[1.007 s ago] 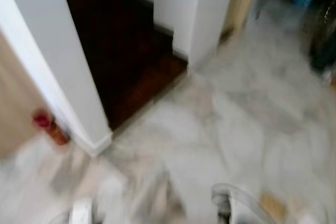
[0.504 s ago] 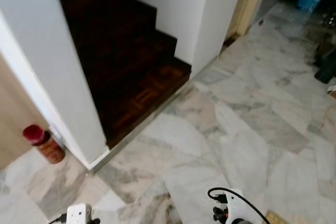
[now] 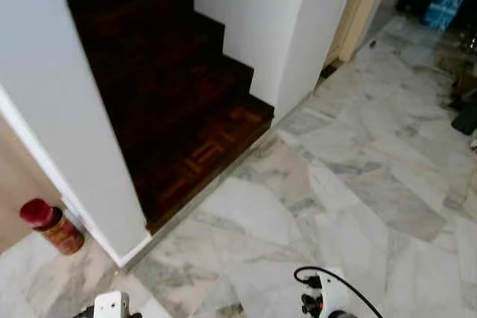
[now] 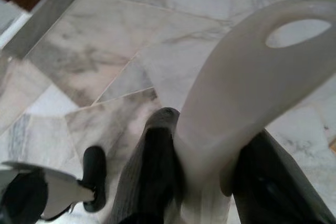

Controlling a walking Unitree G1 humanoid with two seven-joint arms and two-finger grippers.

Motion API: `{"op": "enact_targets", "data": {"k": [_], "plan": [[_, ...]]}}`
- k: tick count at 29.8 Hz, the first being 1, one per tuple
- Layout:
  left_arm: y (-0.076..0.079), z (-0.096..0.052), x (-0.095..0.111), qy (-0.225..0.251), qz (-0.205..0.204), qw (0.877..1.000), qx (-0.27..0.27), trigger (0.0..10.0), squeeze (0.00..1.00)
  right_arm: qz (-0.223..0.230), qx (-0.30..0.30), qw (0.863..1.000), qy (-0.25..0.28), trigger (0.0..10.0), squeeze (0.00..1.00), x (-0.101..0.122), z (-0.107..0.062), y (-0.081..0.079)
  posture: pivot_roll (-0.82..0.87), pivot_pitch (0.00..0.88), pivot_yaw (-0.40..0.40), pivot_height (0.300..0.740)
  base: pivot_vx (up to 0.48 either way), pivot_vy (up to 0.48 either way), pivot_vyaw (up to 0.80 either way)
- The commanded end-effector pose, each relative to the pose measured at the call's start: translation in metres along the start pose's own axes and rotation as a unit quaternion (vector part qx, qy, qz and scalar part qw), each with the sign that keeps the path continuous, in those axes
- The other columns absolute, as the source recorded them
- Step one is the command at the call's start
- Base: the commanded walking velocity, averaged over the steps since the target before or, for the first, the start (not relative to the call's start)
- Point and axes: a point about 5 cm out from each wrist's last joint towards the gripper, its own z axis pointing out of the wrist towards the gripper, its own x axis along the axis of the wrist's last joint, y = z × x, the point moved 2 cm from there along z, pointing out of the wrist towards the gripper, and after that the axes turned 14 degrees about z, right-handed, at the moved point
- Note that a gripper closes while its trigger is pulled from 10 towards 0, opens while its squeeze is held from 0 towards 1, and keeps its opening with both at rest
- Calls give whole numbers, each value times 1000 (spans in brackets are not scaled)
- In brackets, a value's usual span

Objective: Sweep floor

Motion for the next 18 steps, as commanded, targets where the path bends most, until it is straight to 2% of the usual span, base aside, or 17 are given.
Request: {"op": "enact_targets", "data": {"k": [1, 18], "plan": [[-1, 0, 1, 4, -2, 1000, 2, 10000, 0, 6, 3, 1000, 12, 10000, 0, 6, 1, -2, -5, 56, -52, 740, 352, 0, 0], [0, 0, 1, 5, -4, 1000, 1, 10000, 0, 5, 4, 1000, 12, 10000, 0, 7, 1, -1, -6, 65, -54, 740, 356, 0, 0]]}}
